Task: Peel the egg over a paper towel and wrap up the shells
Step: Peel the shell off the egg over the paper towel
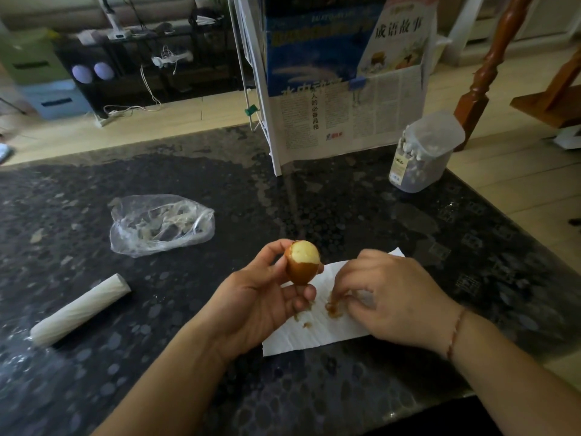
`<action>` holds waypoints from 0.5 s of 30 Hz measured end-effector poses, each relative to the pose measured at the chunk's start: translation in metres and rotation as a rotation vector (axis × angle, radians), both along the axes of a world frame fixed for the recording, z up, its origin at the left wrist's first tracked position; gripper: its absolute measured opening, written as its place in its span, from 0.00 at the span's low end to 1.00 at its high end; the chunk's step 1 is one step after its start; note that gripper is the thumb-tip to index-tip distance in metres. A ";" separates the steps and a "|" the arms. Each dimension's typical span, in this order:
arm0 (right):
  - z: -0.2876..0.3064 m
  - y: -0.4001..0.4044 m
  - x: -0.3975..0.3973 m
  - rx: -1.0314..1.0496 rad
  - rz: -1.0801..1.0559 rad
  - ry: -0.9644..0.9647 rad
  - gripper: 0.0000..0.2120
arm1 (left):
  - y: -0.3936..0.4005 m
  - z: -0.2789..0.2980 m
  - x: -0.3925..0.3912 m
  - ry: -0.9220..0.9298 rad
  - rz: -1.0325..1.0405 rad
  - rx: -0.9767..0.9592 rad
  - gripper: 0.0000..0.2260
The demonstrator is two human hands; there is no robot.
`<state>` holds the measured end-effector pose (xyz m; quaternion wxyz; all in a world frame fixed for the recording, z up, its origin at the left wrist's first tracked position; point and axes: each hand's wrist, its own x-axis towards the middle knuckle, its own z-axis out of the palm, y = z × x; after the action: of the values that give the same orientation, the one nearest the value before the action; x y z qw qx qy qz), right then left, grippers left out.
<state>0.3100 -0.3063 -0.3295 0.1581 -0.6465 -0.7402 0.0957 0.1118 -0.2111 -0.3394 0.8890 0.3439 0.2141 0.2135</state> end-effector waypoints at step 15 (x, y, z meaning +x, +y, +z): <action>-0.004 0.004 0.006 -0.027 -0.025 0.013 0.08 | 0.004 -0.004 0.002 0.131 0.020 -0.007 0.21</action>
<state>0.3165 -0.3019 -0.3332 0.1554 -0.6571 -0.7296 0.1081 0.1138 -0.2070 -0.3438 0.8720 0.3521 0.2762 0.1986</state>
